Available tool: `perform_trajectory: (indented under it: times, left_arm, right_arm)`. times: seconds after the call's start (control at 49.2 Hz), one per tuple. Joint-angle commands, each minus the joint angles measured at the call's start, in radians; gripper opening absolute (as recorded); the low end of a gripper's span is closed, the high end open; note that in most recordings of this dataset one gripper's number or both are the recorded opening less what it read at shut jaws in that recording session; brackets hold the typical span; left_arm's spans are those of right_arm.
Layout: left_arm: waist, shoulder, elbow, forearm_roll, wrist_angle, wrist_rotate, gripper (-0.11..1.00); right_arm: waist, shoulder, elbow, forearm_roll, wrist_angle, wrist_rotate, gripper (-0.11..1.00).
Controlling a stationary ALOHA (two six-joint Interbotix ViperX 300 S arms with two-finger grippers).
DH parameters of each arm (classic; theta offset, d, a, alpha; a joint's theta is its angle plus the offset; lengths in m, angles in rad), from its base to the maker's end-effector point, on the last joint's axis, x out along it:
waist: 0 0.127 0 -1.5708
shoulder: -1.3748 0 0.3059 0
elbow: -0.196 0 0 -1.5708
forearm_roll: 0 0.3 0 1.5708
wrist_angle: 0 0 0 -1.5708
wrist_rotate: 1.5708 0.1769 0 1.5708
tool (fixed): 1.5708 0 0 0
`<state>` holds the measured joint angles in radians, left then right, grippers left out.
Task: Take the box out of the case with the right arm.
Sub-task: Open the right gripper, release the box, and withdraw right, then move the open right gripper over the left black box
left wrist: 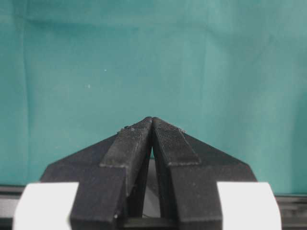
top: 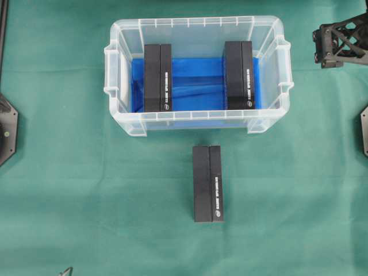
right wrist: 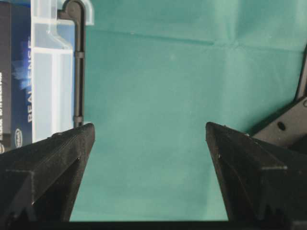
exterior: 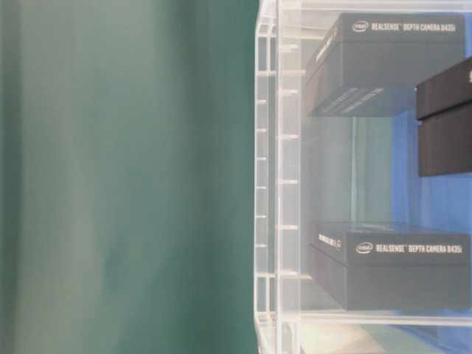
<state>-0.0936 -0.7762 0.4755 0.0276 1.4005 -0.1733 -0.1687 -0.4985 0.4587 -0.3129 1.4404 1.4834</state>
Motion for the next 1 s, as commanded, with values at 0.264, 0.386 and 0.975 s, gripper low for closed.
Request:
perform_trajectory:
  times: [0.264, 0.386, 0.975]
  left_arm:
    - [-0.003, 0.002, -0.012, 0.003, -0.003, 0.0, 0.02]
    - [-0.003, 0.0, -0.012, 0.005, -0.005, 0.0, 0.02]
    - [-0.003, -0.044, -0.006, 0.003, -0.005, -0.002, 0.02]
  right_arm:
    - [-0.003, 0.098, -0.101, 0.029, -0.057, 0.002, 0.92]
    - [0.002, 0.195, -0.184, 0.029, -0.083, 0.002, 0.92]
    - [0.054, 0.669, -0.729, 0.041, -0.103, -0.014, 0.92]
